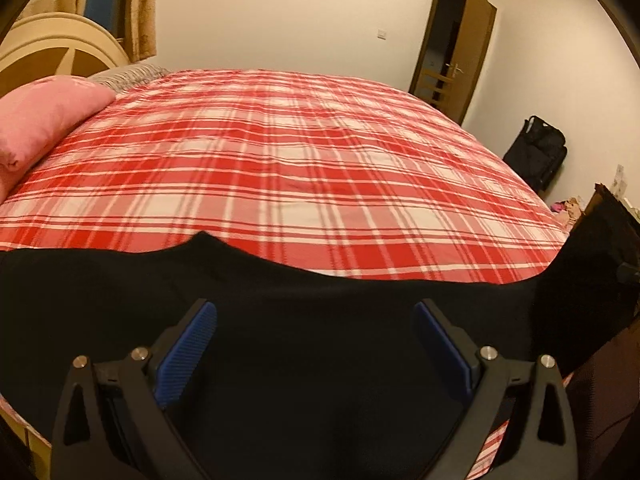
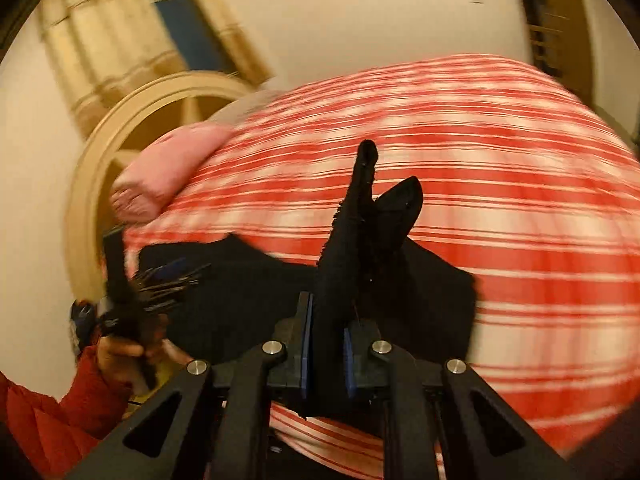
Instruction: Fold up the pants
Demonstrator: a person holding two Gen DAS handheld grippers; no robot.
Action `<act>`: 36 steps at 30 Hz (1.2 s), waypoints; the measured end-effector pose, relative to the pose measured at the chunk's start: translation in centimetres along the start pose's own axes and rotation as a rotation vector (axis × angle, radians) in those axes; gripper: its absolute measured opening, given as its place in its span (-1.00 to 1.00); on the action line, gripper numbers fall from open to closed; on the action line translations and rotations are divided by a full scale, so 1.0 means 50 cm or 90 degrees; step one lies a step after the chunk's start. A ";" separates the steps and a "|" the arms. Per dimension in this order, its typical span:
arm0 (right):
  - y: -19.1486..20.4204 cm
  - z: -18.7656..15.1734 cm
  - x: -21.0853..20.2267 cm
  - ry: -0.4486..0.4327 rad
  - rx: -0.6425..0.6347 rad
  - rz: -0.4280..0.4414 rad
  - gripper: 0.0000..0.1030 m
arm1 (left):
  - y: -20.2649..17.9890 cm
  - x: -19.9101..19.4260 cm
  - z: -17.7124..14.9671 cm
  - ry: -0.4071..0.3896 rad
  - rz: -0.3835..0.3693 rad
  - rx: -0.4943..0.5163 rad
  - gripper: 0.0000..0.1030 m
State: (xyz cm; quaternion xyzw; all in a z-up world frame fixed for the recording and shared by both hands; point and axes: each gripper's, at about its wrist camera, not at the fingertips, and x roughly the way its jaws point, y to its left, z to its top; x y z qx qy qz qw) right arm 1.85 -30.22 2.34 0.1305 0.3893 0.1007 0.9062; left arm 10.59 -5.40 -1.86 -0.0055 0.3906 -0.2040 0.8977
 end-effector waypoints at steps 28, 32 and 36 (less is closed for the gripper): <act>0.002 -0.084 0.189 -0.099 0.062 -0.008 -0.71 | 0.164 -0.026 -0.027 -0.008 0.043 -0.062 0.96; -0.016 -0.147 0.192 -0.056 0.060 0.005 -0.71 | 0.100 -0.001 -0.019 -0.001 0.001 -0.034 0.96; -0.003 -0.209 0.260 0.010 0.061 0.046 -0.71 | 0.013 0.032 -0.031 0.011 -0.017 0.020 0.96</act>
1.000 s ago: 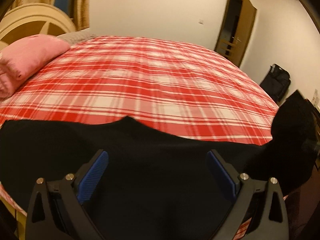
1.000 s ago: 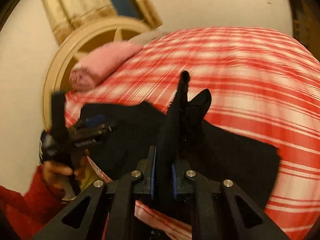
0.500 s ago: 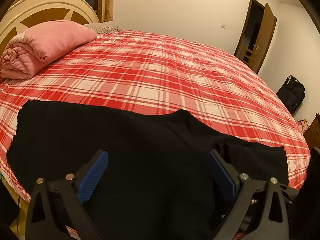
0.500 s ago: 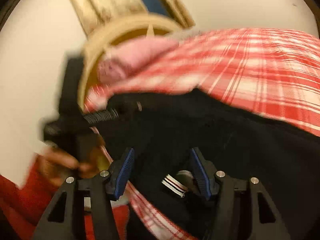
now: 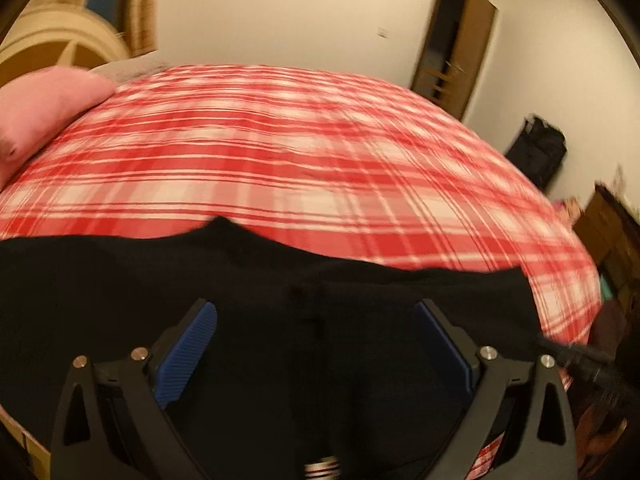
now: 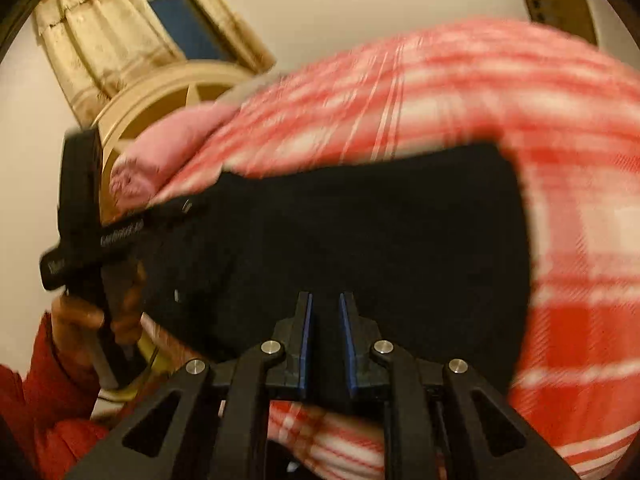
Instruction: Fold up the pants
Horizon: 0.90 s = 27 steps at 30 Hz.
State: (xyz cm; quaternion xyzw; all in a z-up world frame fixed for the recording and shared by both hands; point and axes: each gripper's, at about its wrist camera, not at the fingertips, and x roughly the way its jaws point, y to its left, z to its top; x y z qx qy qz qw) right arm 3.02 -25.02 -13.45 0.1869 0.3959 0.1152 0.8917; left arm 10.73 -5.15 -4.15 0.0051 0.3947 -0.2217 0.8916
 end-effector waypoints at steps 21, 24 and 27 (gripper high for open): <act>-0.125 0.146 0.017 -0.106 0.024 -0.170 -0.71 | -0.020 0.036 -0.107 0.041 0.060 0.092 1.00; -0.124 0.152 0.012 -0.100 0.030 -0.187 -0.71 | -0.019 0.037 -0.107 0.038 0.056 0.096 1.00; -0.091 0.159 -0.003 -0.106 0.021 -0.219 -0.71 | -0.017 0.037 -0.104 0.042 0.052 0.094 1.00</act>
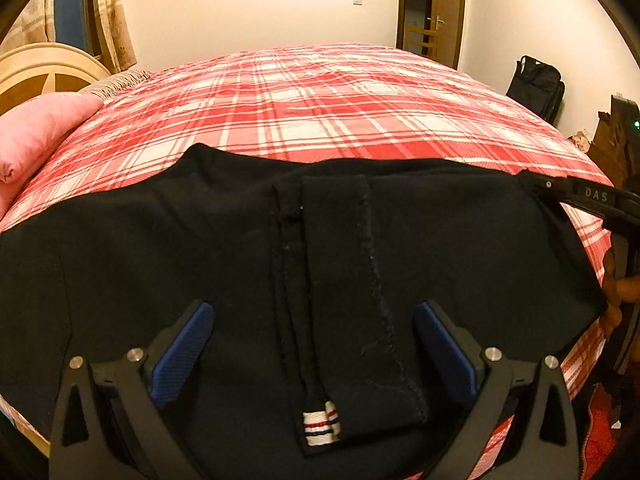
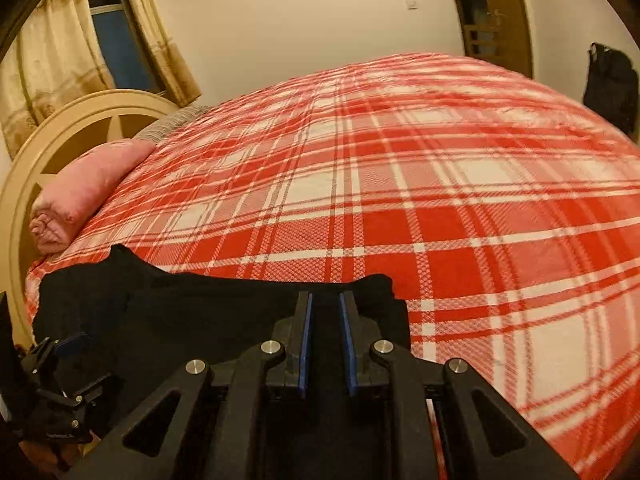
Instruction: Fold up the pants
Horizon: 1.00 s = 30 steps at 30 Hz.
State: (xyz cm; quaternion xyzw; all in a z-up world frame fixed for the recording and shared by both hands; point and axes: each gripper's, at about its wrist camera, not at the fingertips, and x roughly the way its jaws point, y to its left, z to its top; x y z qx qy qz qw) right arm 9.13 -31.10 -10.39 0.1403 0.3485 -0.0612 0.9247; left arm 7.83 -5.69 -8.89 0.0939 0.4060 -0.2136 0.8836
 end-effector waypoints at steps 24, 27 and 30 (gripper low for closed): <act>0.292 -0.120 -0.032 0.020 -0.212 0.200 -0.70 | 0.568 -0.211 -0.187 -0.086 0.317 -0.534 1.00; 0.290 -0.116 -0.051 0.009 -0.199 0.215 -0.70 | 0.584 -0.208 -0.215 -0.099 0.260 -0.597 1.00; 0.308 -0.118 -0.062 0.003 -0.220 0.217 -0.68 | 0.586 -0.182 -0.220 -0.104 0.204 -0.639 1.00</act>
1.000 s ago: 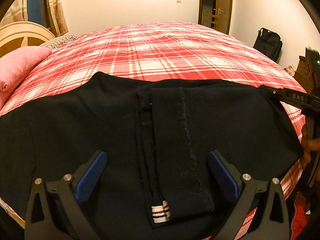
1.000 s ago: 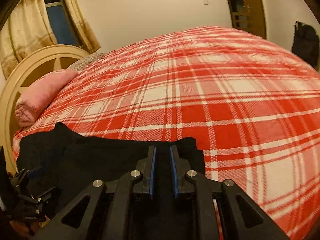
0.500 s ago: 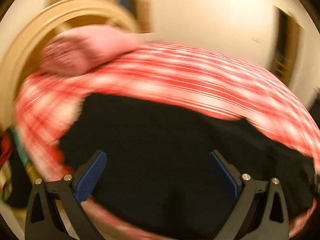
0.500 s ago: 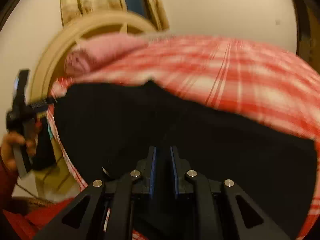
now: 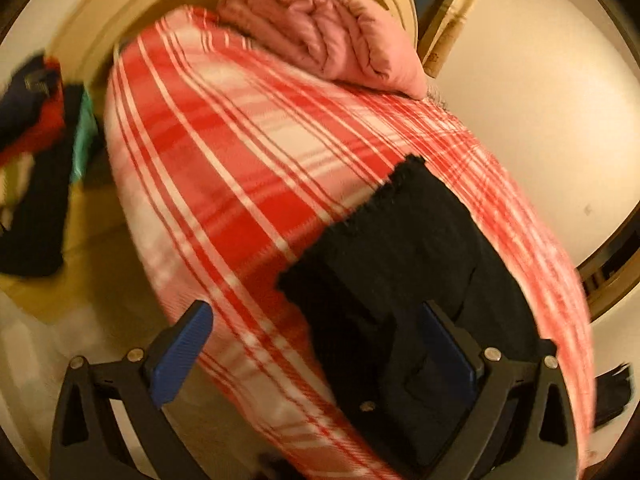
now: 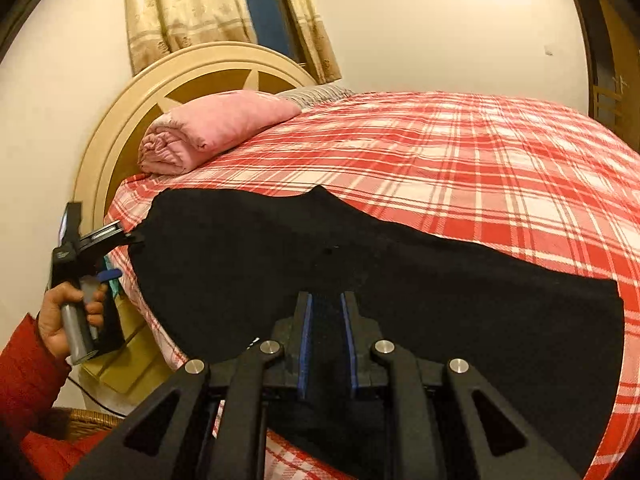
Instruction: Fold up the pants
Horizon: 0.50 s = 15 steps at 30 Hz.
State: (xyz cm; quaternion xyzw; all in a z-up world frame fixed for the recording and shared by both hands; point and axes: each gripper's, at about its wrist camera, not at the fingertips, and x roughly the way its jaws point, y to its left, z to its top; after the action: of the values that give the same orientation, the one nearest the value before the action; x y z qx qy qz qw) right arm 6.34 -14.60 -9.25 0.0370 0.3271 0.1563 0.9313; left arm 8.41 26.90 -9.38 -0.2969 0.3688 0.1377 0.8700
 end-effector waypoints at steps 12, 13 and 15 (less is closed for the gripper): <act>-0.001 -0.005 0.004 0.014 0.014 -0.002 -0.61 | -0.055 0.064 -0.009 0.017 0.047 0.037 0.82; 0.000 -0.005 0.004 0.015 0.015 -0.002 -0.61 | -0.061 0.064 -0.010 0.015 0.047 0.048 0.69; 0.000 -0.005 0.002 0.014 0.016 -0.004 -0.61 | -0.076 0.062 -0.008 0.008 0.061 0.066 0.62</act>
State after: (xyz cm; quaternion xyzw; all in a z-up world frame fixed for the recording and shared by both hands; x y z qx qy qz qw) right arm 6.25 -14.58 -9.50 0.0462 0.3395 0.1498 0.9275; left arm 12.08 23.74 -10.26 -0.2344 0.3944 0.1579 0.8744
